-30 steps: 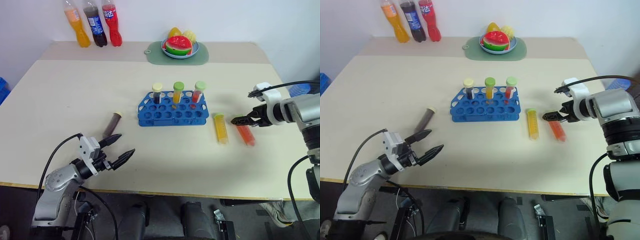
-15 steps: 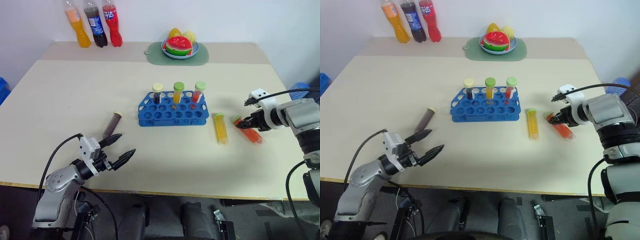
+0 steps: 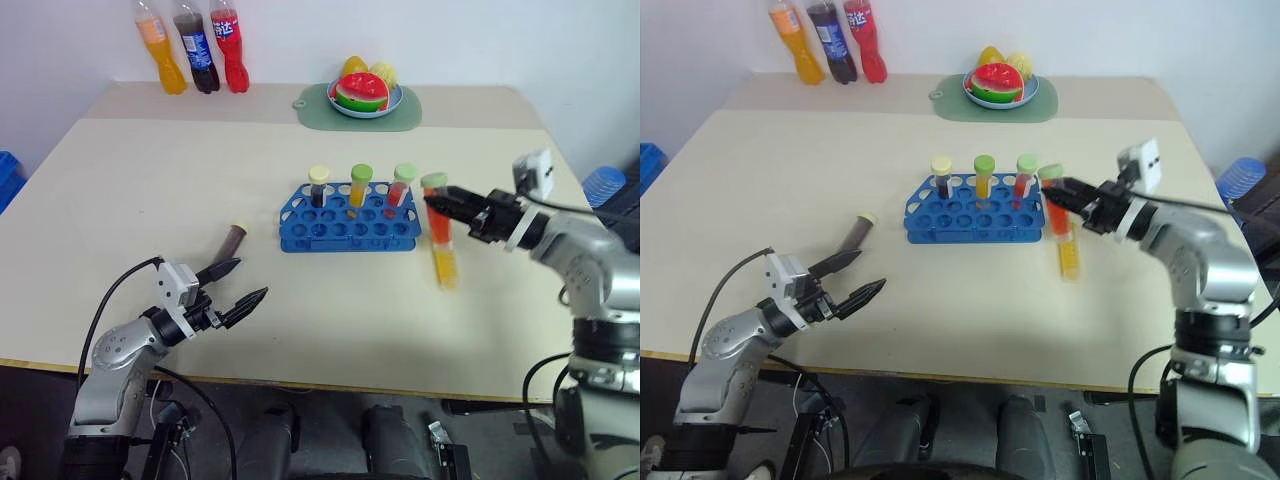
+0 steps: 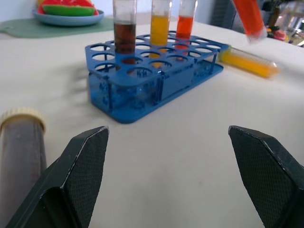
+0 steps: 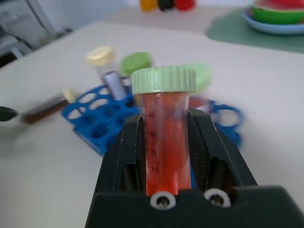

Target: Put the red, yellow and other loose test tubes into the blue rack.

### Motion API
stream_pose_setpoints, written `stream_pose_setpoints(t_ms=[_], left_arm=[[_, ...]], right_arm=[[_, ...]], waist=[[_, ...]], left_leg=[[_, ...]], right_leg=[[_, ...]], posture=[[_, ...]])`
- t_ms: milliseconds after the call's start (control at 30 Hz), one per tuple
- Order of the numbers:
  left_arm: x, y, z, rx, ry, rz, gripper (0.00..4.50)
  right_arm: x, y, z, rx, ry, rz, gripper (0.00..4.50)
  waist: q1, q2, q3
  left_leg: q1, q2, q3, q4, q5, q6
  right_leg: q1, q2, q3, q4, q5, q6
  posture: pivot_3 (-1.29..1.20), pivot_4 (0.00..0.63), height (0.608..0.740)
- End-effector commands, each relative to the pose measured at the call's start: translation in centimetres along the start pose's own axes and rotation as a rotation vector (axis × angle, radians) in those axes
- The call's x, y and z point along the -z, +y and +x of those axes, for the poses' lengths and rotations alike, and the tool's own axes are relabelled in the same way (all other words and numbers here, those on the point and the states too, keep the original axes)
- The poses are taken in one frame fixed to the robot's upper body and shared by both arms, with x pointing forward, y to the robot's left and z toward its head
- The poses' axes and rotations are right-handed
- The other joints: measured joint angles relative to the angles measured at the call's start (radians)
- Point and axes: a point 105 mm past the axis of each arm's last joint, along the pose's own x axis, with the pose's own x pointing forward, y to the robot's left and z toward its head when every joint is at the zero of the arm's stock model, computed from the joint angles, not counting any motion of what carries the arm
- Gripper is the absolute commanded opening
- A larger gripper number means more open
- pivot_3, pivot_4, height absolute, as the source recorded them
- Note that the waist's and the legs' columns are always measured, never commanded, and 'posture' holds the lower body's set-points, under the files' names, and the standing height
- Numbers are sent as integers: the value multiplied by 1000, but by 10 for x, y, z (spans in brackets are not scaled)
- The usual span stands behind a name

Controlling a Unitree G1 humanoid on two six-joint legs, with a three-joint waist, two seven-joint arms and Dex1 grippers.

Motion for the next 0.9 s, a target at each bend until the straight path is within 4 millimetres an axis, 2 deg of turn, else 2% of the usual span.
stream_pose_setpoints(t_ms=[33,200,367,500,600,900], left_arm=[[-10,4,2,14,-23,37,4205],[-15,4,5,22,-35,39,4205],[-17,4,7,30,-35,45,4205],[-19,3,6,25,-40,47,4205],[-19,1,4,16,-36,45,4205],[-19,-2,1,0,-34,38,4205]], right_arm=[[-32,21,10,-13,-233,-119,767],[-8,29,34,18,-285,-180,767],[15,20,52,48,-271,-183,767],[32,9,57,99,-251,-196,767],[34,3,57,111,-251,-200,767],[28,8,49,33,-268,-168,767]], waist=[[-9,1,0],[-12,2,-1],[-9,2,-1],[-10,2,-1],[-10,2,-2],[-9,2,-2]], left_leg=[[0,0,0,0,0,0],[1,1,0,-1,1,-2],[1,1,0,-1,1,-2],[2,1,0,-1,2,-3],[2,1,0,-1,2,-3],[3,2,0,-1,2,-3]], right_leg=[[0,0,0,1,0,0],[-1,3,1,1,1,-1],[-1,3,1,1,1,-1],[0,3,1,1,1,-1],[0,3,1,2,1,-1],[1,3,1,2,1,-1]], posture=[[0,150,740],[0,150,740],[0,150,740],[0,150,740],[0,150,740],[0,150,740]])
